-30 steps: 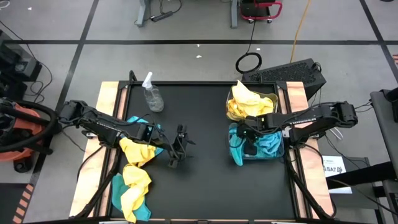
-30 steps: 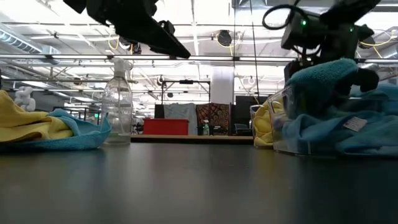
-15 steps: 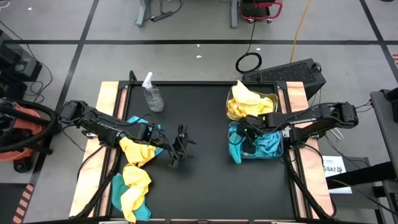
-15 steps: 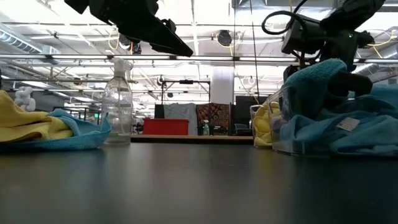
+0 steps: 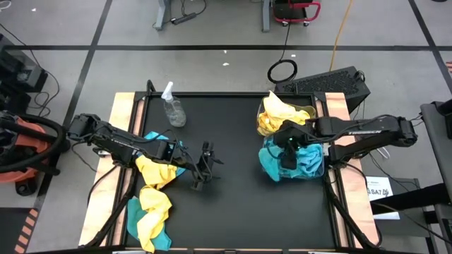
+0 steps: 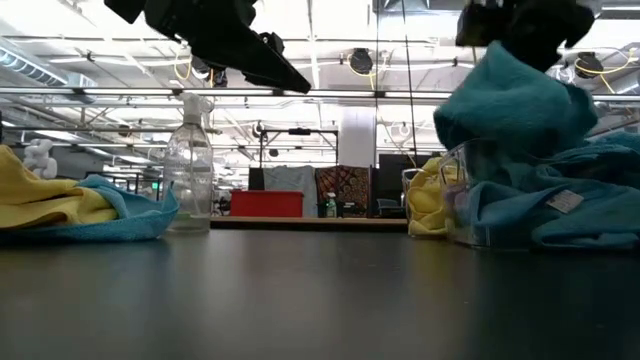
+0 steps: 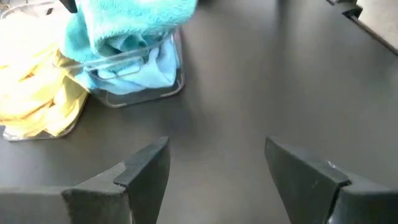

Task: Sort microfiber towel by color & place in baskets
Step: Put the blue microfiber towel into the bottom transparent bin

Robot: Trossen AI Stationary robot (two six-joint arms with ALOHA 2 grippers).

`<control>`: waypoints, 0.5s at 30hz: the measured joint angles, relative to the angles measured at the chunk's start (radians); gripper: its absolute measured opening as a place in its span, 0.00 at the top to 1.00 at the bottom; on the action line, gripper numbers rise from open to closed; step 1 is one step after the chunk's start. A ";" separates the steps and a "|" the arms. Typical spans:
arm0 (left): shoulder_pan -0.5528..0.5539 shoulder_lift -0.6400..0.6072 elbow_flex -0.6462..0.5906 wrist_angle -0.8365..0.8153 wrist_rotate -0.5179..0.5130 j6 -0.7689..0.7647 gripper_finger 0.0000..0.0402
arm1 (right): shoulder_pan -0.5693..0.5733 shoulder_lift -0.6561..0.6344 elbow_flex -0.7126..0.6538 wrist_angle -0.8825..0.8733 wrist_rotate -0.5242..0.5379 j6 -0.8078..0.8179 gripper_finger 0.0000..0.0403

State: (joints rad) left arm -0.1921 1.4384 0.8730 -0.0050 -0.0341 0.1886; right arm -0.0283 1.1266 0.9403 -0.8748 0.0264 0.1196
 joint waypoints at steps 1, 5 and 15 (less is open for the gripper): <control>0.000 0.000 0.000 0.012 0.000 0.000 0.33 | 0.005 -0.006 0.009 0.000 -0.001 0.000 0.38; 0.016 0.044 0.000 0.167 0.000 0.031 0.33 | 0.017 -0.008 0.018 -0.006 0.002 0.003 0.42; 0.129 0.338 0.068 0.742 0.084 0.042 0.33 | 0.017 -0.002 0.018 -0.021 0.009 0.016 0.72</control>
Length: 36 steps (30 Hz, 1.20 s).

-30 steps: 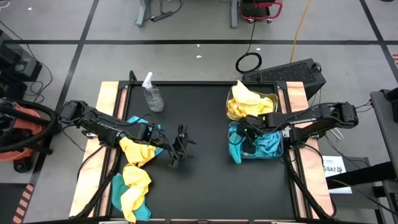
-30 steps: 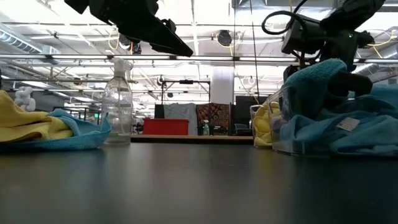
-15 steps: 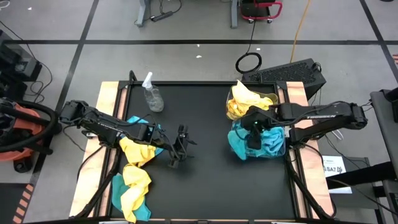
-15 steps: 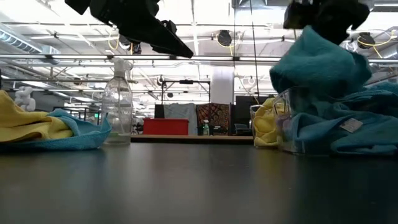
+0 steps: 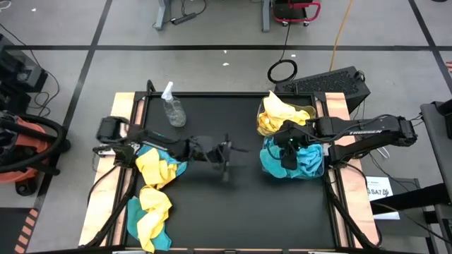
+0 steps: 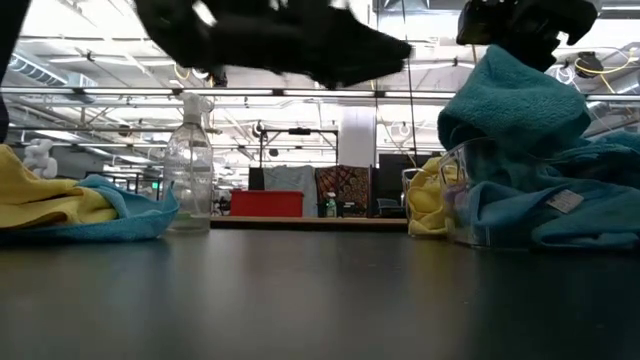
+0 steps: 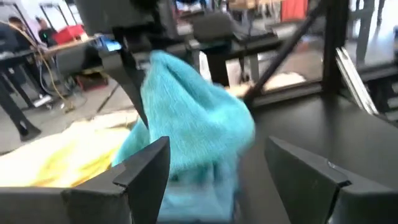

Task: Sort microfiber towel by color & place in baskets
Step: Put the blue microfiber towel into the bottom transparent bin

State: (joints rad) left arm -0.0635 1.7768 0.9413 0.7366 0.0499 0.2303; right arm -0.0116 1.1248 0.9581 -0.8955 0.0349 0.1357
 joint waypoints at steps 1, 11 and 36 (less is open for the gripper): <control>0.013 0.032 0.024 0.014 0.011 -0.008 0.33 | 0.000 0.000 0.000 0.000 0.000 0.000 0.75; 0.081 0.265 0.275 0.015 0.126 -0.094 0.33 | 0.000 0.000 0.000 -0.001 0.019 -0.005 0.92; 0.121 0.429 0.562 -0.269 0.080 0.060 0.95 | 0.000 0.000 0.000 -0.072 -0.016 0.021 0.92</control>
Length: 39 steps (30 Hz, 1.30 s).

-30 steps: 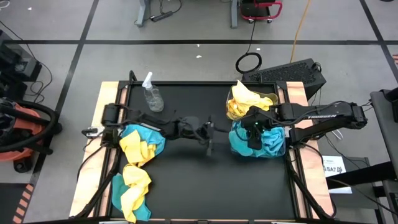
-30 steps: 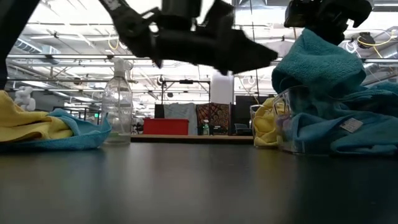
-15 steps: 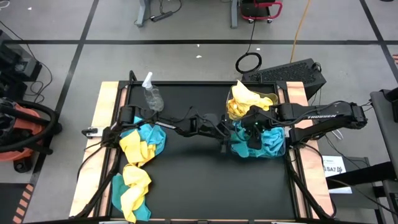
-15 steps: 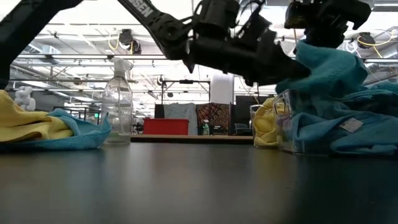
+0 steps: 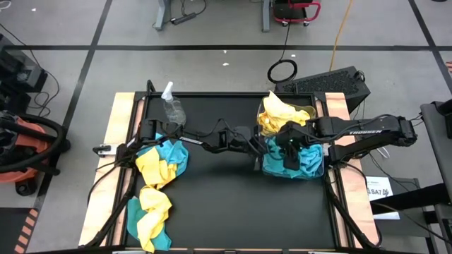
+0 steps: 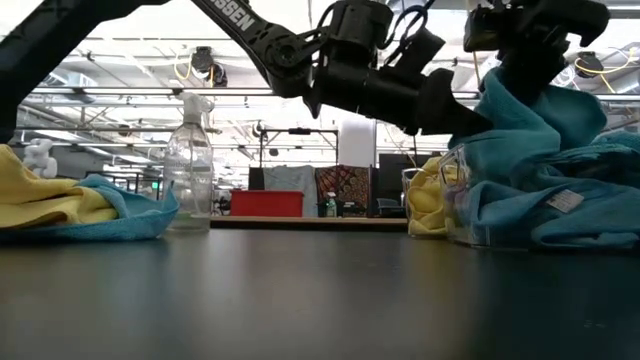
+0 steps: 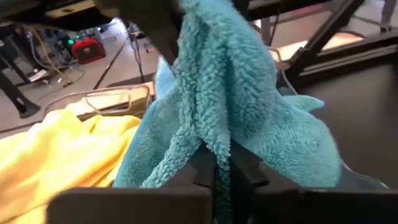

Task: Sort microfiber towel by color & place in baskets
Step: Put the blue microfiber towel into the bottom transparent bin

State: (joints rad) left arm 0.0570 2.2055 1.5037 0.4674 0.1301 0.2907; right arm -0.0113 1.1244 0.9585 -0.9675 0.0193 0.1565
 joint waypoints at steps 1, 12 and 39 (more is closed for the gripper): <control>0.000 0.000 0.000 -0.003 0.001 0.008 0.97 | 0.000 0.000 0.000 -0.008 -0.004 0.000 0.91; 0.031 0.013 0.001 -0.059 -0.011 0.011 0.99 | 0.022 -0.024 0.031 -0.185 -0.078 0.073 0.54; 0.032 0.013 0.002 -0.084 -0.012 0.007 0.98 | 0.085 -0.007 0.009 0.023 0.243 0.086 0.72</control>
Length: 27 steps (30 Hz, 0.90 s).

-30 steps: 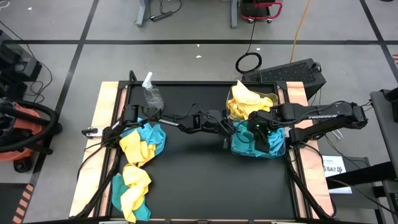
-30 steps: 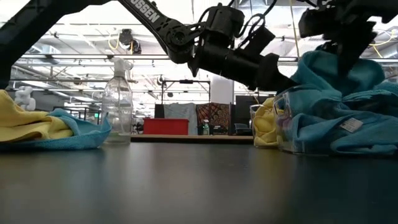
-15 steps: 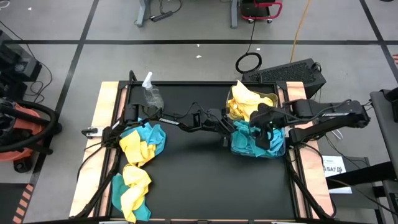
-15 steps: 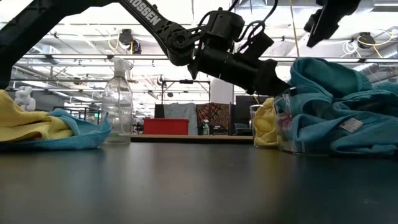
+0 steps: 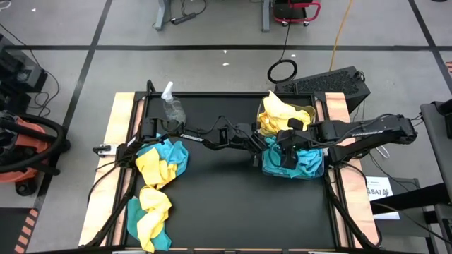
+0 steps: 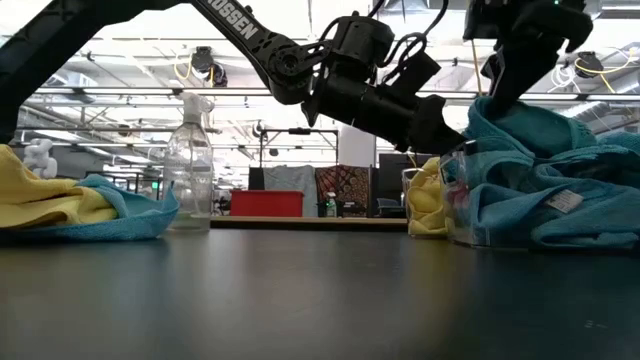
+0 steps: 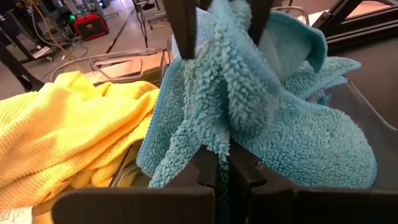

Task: Sort microfiber towel by color & place in baskets
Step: Put the blue microfiber towel into the bottom transparent bin

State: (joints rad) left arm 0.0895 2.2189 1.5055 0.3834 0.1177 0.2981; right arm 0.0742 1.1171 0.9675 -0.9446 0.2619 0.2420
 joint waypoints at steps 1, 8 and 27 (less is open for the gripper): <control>0.000 0.000 0.000 -0.001 0.000 0.000 0.98 | 0.000 0.003 -0.007 0.008 0.000 -0.007 0.76; -0.002 -0.001 0.001 -0.016 -0.003 0.025 0.94 | 0.026 0.006 -0.018 0.035 -0.007 -0.032 0.98; -0.047 -0.297 -0.004 -0.487 -0.015 0.078 0.32 | -0.023 0.019 -0.274 0.247 -0.083 0.038 1.00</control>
State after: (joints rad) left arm 0.0420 1.9222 1.5017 -0.1036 0.1029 0.3766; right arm 0.0513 1.1356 0.6931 -0.6978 0.1784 0.2803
